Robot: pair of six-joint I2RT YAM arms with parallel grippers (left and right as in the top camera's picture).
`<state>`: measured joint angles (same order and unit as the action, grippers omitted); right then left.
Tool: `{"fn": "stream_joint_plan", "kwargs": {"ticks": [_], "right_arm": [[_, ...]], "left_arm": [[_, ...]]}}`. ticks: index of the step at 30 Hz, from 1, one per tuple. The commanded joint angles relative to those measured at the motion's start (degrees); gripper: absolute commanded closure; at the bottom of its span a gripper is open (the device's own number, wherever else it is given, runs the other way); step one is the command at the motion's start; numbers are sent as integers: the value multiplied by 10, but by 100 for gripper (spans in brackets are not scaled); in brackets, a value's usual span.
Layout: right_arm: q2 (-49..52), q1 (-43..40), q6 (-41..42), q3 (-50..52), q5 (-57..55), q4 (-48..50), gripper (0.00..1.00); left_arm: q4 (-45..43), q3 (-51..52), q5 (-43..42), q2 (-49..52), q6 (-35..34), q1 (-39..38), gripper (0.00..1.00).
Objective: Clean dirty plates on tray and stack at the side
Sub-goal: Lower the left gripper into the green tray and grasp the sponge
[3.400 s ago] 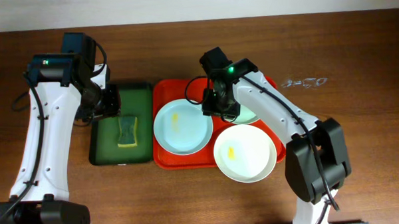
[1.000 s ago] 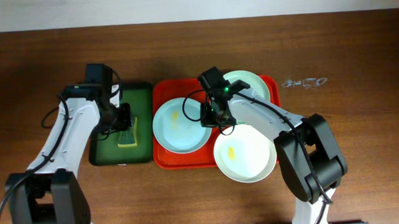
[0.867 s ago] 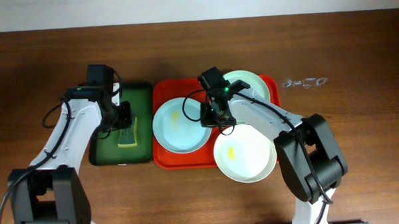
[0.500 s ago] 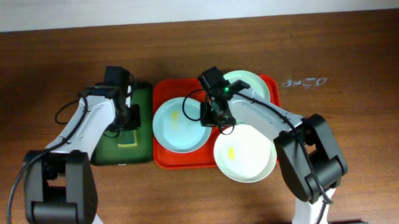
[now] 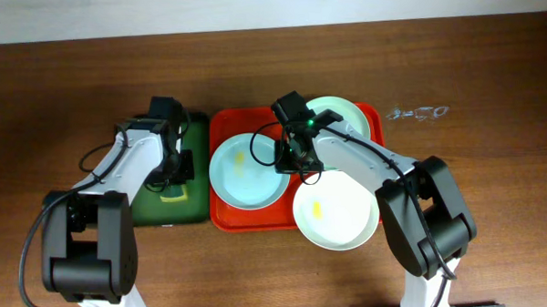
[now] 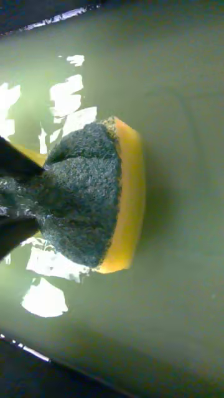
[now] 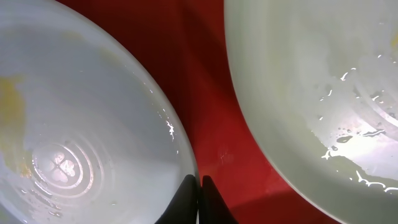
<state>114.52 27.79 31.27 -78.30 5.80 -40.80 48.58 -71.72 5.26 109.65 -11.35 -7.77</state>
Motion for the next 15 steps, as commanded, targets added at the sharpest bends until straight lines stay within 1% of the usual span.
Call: {"fn": "stream_joint_plan", "kwargs": {"ticks": [1,2,3,4,8,9,10,13,15], "right_arm": [[4,3,1,3,12,6,96],[4,3,1,3,12,6,96],[4,3,1,3,12,6,96],[4,3,1,3,12,5,96],[4,3,1,3,12,6,95],[4,3,1,3,12,6,95],[4,3,1,3,12,6,95],[4,3,1,3,12,6,95],[4,3,1,3,12,6,95]], "left_arm": [[1,6,10,10,-10,0,94],[1,6,10,10,-10,0,76],[1,5,10,10,-10,0,62],[0,5,10,10,-10,0,57],[14,-15,2,10,-10,3,57],[20,-16,2,10,-10,7,65],[25,-16,2,10,-10,9,68],[27,-16,1,10,-10,9,70],[26,-15,1,10,-10,9,76]]}}
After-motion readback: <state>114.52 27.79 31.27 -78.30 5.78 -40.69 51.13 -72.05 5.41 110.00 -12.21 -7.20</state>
